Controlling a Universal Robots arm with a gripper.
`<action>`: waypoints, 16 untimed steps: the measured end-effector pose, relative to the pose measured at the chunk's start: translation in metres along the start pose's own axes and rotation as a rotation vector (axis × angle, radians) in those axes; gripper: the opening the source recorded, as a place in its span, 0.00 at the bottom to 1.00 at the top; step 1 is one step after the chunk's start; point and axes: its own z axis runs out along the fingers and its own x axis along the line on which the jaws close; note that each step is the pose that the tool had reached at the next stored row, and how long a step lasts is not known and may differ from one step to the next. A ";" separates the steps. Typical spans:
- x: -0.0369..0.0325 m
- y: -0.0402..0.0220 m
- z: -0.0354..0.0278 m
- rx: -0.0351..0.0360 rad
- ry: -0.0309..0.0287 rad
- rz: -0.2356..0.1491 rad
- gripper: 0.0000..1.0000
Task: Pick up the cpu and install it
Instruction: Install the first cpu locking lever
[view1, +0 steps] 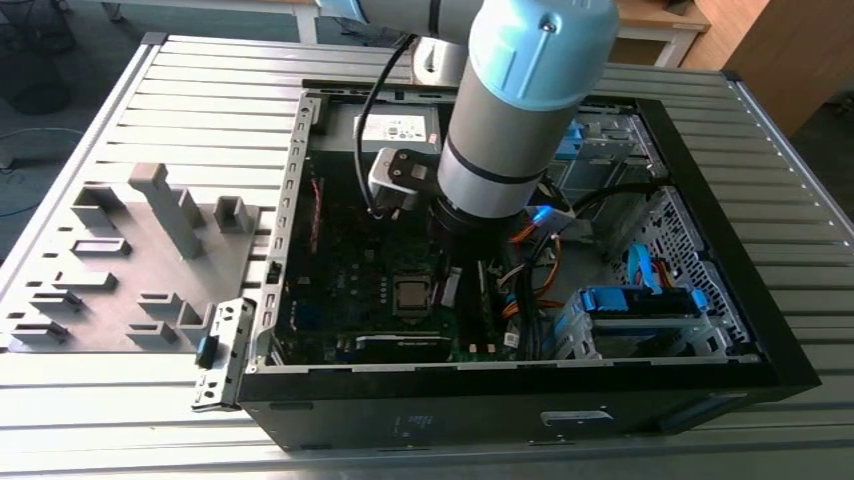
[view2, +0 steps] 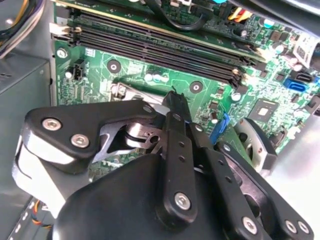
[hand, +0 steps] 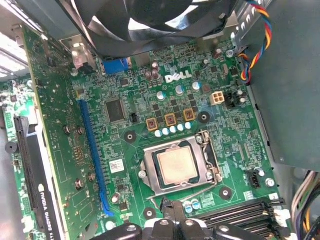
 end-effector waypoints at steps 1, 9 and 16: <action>-0.0005 0.0002 -0.0008 0.0000 0.0000 0.000 0.11; -0.0040 0.0019 -0.0102 0.0003 0.0010 0.000 0.11; -0.0070 0.0035 -0.0189 0.0005 0.0017 0.000 0.11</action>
